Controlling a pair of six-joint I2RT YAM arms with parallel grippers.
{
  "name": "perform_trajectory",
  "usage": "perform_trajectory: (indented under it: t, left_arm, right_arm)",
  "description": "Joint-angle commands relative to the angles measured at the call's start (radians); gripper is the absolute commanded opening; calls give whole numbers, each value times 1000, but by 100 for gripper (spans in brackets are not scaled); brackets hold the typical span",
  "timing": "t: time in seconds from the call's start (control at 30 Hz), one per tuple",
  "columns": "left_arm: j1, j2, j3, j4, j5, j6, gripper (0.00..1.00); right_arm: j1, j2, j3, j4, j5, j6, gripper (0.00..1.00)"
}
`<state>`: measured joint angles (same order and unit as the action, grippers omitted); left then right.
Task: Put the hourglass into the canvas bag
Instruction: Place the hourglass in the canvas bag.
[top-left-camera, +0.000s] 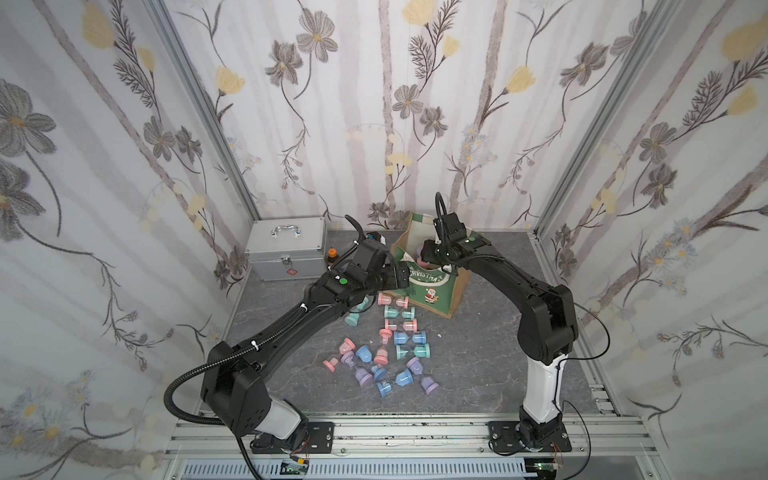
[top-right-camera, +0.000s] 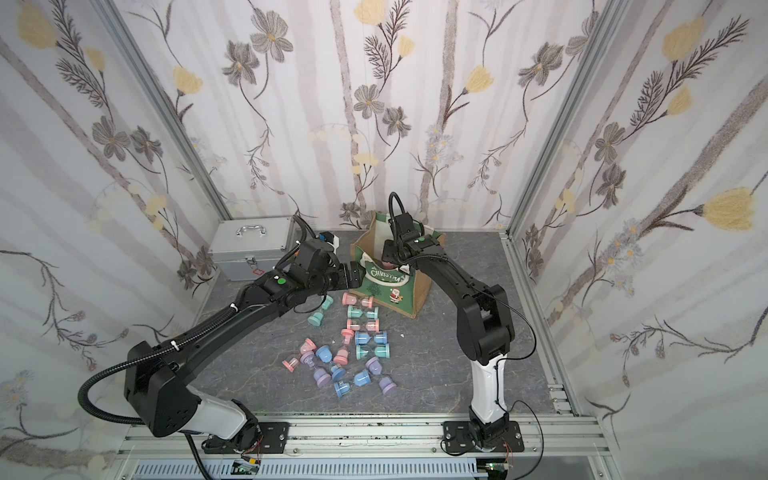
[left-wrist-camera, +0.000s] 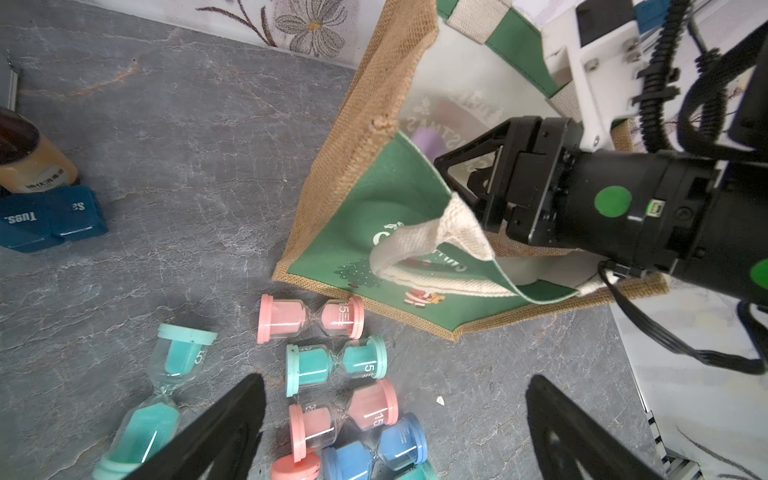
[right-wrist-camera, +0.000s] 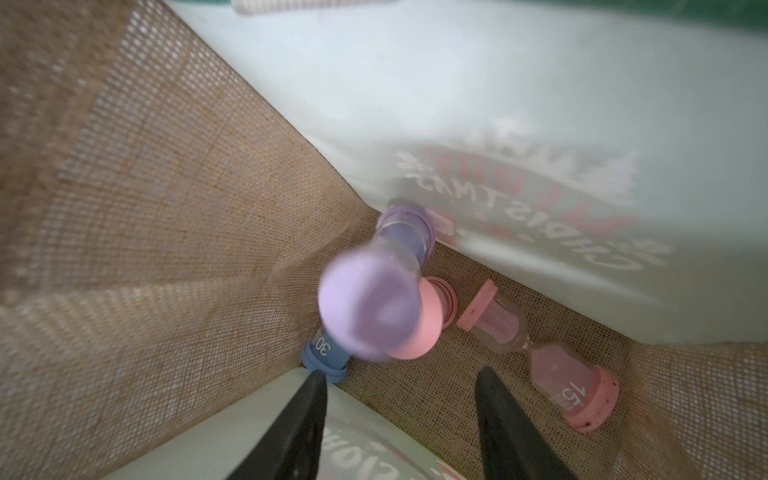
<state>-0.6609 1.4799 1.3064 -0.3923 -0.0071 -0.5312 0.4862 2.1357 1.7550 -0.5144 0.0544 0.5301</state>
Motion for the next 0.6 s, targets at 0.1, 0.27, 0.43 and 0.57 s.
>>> perform_trajectory:
  t: [0.1, 0.27, 0.43, 0.57]
  left_arm:
    - [1, -12, 5, 26, -14, -9, 100]
    - [3, -19, 5, 25, -18, -6, 100]
    - [3, -35, 6, 17, -18, -6, 100]
    - [4, -57, 7, 11, -24, -5, 100]
  right_arm:
    - [0, -62, 8, 13, -12, 1, 60]
    - [1, -113, 6, 13, -14, 4, 63]
    - [3, -163, 9, 12, -17, 7, 67]
    - [6, -209, 9, 8, -20, 9, 70]
